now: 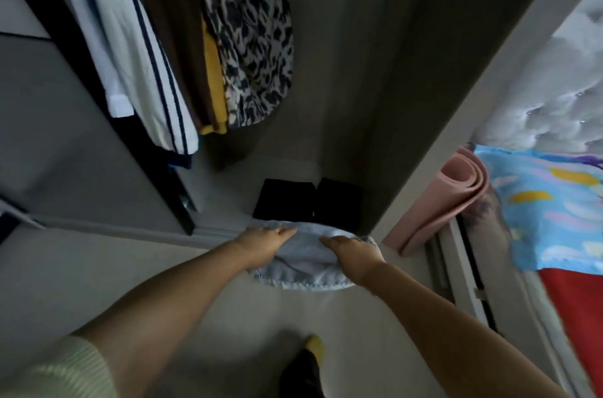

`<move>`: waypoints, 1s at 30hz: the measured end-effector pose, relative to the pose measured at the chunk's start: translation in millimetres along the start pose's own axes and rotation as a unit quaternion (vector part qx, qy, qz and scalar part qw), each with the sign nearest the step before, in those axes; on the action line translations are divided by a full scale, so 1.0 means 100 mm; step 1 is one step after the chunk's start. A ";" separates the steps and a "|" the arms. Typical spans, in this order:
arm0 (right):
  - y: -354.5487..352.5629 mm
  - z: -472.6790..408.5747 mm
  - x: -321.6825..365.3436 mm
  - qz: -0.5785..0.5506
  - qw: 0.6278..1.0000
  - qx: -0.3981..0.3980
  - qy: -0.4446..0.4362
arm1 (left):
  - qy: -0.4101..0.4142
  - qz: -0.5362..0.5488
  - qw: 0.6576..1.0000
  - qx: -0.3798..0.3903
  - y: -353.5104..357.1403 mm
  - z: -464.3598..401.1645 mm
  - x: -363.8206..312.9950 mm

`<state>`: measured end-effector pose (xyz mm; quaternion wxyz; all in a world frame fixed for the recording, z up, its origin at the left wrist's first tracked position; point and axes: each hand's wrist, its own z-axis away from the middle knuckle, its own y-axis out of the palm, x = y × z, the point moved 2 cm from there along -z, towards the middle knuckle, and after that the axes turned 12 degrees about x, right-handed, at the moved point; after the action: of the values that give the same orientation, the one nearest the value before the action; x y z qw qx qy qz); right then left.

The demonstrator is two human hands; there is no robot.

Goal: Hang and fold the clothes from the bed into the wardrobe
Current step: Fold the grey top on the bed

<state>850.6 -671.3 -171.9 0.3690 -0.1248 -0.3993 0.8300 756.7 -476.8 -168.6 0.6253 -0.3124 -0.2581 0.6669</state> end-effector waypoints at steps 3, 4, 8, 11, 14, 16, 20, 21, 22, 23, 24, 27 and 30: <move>-0.14 -0.35 0.07 -0.025 0.999 0.014 -0.042 | 0.008 0.026 1.000 0.005 -0.02 -0.21 0.28; -0.20 -0.47 0.08 -0.035 0.998 0.015 -0.057 | 0.010 0.025 1.000 -0.002 -0.04 -0.30 0.37; -0.46 -1.13 0.03 0.022 0.998 0.024 -0.055 | 0.000 0.026 0.999 -0.042 -0.19 -0.72 0.79; -0.63 -1.64 0.02 0.044 0.997 0.039 -0.056 | -0.017 0.020 0.999 -0.040 -0.29 -1.06 1.13; -0.70 -2.15 -0.01 0.048 0.995 0.053 -0.068 | -0.023 0.011 0.999 -0.029 -0.29 -1.44 1.43; -0.72 -2.52 -0.04 0.054 0.994 0.059 -0.076 | -0.029 0.010 0.999 -0.024 -0.28 -1.72 1.62; -0.67 -3.45 -0.15 0.042 0.996 0.054 -0.066 | -0.016 0.001 0.999 -0.045 -0.27 -2.51 2.09; -0.65 -3.69 -0.19 0.046 0.996 0.049 -0.057 | -0.010 0.010 0.999 -0.049 -0.26 -2.75 2.22; -0.65 -3.90 -0.23 0.053 0.996 0.046 -0.048 | -0.005 0.024 0.998 -0.051 -0.26 -2.95 2.33; -0.64 -4.10 -0.28 0.058 0.997 0.041 -0.040 | -0.004 0.033 0.998 -0.056 -0.25 -3.15 2.43; -0.65 -4.32 -0.32 0.061 0.997 0.032 -0.033 | -0.009 0.029 0.997 -0.068 -0.24 -3.37 2.54; -0.72 -4.92 -0.43 0.056 0.998 0.002 -0.008 | -0.031 0.004 0.992 -0.123 -0.21 -3.99 2.85; -0.73 -5.50 -0.55 0.076 0.997 -0.026 0.012 | -0.025 -0.018 0.985 -0.172 -0.10 -4.53 3.10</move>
<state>1202.4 -367.2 -479.3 0.3059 -0.1746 -0.4058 0.8434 1091.0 -188.6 -494.3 0.5670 -0.3941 -0.3904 0.6089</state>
